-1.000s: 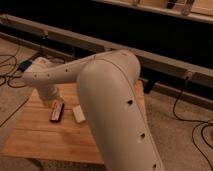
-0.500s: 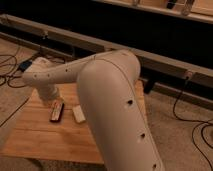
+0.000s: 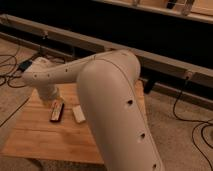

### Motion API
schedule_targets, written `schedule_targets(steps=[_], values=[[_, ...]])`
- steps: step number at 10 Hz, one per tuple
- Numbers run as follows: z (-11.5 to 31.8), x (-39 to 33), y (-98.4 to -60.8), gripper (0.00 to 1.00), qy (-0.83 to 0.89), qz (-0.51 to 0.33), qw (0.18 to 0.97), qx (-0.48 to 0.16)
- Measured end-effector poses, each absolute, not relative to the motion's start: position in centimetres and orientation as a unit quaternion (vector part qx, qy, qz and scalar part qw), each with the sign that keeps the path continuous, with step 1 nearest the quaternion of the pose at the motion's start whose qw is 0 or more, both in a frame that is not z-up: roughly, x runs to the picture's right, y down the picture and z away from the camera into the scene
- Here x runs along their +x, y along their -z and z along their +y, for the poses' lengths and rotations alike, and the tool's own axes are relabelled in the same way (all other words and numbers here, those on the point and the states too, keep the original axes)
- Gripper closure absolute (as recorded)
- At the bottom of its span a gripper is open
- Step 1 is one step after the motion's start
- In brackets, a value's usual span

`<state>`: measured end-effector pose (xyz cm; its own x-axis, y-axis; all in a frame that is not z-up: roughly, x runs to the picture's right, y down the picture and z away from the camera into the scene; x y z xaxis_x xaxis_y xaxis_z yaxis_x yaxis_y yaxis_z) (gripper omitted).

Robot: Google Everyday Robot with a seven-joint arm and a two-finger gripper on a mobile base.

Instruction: Move the arm in a circular motion

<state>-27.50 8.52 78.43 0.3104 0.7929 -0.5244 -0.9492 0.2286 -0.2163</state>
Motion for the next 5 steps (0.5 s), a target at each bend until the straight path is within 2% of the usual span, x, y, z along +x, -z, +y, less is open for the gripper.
schedule_targets(steps=[3,5], values=[[8.8,-27.5,-78.3,0.35,-0.56,0.155,0.775,-0.249],[10.8,-29.2,-76.3,0.35,-0.536,0.142,0.795,-0.247]])
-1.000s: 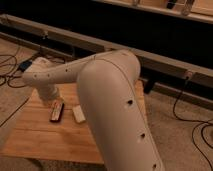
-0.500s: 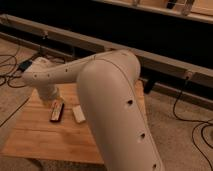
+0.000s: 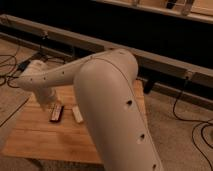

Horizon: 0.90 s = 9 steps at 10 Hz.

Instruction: Move the arm in a circular motion

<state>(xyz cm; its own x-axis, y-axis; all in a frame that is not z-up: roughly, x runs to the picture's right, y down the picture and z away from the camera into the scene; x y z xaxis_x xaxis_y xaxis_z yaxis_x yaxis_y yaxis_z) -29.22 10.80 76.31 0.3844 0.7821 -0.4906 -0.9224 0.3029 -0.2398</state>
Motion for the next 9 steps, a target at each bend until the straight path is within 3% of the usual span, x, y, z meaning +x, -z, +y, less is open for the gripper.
schedule_targets(steps=[5,9], values=[[18.2,-29.0,-70.0,0.35,-0.492,0.1,0.823,-0.265],[19.5,-19.1,-68.9,0.35,-0.567,0.114,0.773,-0.262]])
